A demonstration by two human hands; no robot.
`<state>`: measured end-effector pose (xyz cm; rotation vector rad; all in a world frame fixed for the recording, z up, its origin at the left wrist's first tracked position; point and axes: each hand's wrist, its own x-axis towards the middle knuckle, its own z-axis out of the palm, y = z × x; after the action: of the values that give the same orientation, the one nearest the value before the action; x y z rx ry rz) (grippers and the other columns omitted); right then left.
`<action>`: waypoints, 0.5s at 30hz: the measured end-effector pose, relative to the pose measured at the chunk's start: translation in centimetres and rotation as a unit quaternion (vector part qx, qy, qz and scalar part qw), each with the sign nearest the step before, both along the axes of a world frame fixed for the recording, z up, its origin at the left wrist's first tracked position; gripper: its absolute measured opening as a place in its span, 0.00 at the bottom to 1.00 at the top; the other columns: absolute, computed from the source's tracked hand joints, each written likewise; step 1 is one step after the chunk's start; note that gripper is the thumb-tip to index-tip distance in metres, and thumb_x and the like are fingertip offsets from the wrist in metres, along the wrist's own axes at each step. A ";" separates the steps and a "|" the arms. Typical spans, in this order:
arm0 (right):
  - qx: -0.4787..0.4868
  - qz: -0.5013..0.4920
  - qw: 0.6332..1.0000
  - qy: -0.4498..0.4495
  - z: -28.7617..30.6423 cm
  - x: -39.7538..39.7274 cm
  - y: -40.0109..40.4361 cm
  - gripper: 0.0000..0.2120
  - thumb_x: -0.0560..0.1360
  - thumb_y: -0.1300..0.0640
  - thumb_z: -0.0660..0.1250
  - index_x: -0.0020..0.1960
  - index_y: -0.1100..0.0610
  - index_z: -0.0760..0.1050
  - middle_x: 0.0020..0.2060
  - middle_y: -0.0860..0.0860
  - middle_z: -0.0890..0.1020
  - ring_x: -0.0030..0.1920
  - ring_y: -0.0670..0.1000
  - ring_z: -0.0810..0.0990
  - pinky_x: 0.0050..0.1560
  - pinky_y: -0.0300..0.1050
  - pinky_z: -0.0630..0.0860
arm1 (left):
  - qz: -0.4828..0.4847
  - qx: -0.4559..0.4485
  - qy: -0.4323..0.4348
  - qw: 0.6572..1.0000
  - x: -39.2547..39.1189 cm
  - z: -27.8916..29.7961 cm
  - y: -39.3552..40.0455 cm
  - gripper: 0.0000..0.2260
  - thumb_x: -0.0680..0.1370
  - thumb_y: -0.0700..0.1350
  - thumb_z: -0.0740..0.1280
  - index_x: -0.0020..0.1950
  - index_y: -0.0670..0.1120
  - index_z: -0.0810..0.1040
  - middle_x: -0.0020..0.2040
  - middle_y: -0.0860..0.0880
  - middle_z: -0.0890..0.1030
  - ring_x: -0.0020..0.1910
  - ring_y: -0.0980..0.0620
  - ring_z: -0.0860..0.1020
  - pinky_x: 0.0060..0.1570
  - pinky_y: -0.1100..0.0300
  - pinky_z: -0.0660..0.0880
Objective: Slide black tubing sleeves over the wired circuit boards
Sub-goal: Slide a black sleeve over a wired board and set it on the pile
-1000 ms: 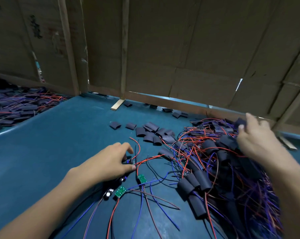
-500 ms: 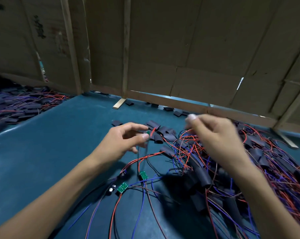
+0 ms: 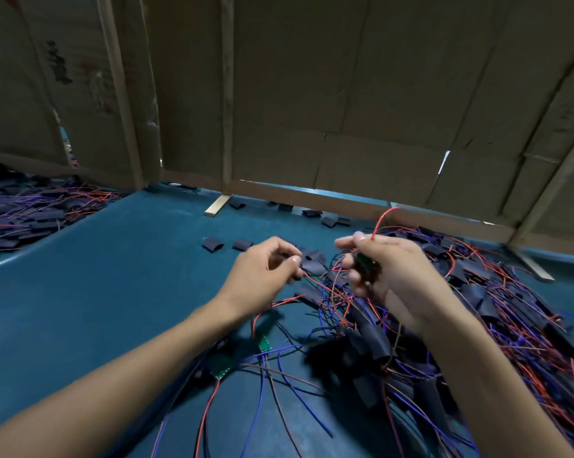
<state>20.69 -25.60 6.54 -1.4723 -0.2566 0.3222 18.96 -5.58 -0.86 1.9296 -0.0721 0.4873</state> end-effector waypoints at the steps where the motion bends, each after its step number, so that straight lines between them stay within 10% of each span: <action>1: -0.018 -0.014 1.000 0.013 0.2 0.4 -0.5 0.18 0.85 0.50 0.58 0.53 0.63 0.80 0.30 0.51 0.74 0.26 0.47 0.67 0.23 0.39 0.62 | 0.032 0.090 -0.005 0.995 1.5 -0.2 0.9 0.05 0.80 0.42 0.68 0.55 0.46 0.80 0.48 0.50 0.85 0.47 0.54 0.82 0.49 0.59 0.77; 4: -0.104 -0.015 0.994 0.036 0.0 1.1 -1.5 0.24 0.84 0.41 0.55 0.49 0.58 0.81 0.27 0.48 0.69 0.24 0.46 0.58 0.24 0.34 0.53 | 0.037 0.359 0.111 0.926 5.7 -1.0 3.2 0.20 0.80 0.51 0.66 0.71 0.48 0.72 0.67 0.45 0.73 0.67 0.42 0.70 0.68 0.46 0.68; 8: -0.250 0.043 0.967 -0.004 -1.8 0.9 -0.6 0.17 0.84 0.51 0.59 0.45 0.58 0.81 0.27 0.49 0.73 0.20 0.46 0.63 0.21 0.32 0.55 | 0.005 0.532 0.176 0.829 8.1 -1.8 3.7 0.19 0.80 0.57 0.65 0.68 0.50 0.75 0.65 0.44 0.75 0.63 0.39 0.70 0.62 0.46 0.71; 15: -0.260 0.077 0.960 -0.062 -4.8 0.8 0.6 0.11 0.83 0.63 0.60 0.46 0.58 0.79 0.27 0.49 0.79 0.28 0.48 0.78 0.22 0.40 0.73 | -0.003 0.517 0.121 0.847 7.0 -1.3 3.5 0.11 0.78 0.54 0.68 0.55 0.48 0.79 0.56 0.46 0.78 0.59 0.43 0.75 0.55 0.50 0.73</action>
<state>21.46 -24.99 1.72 -2.0020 -0.4088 0.4457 25.91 -2.06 -2.16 3.0394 -0.2110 0.1781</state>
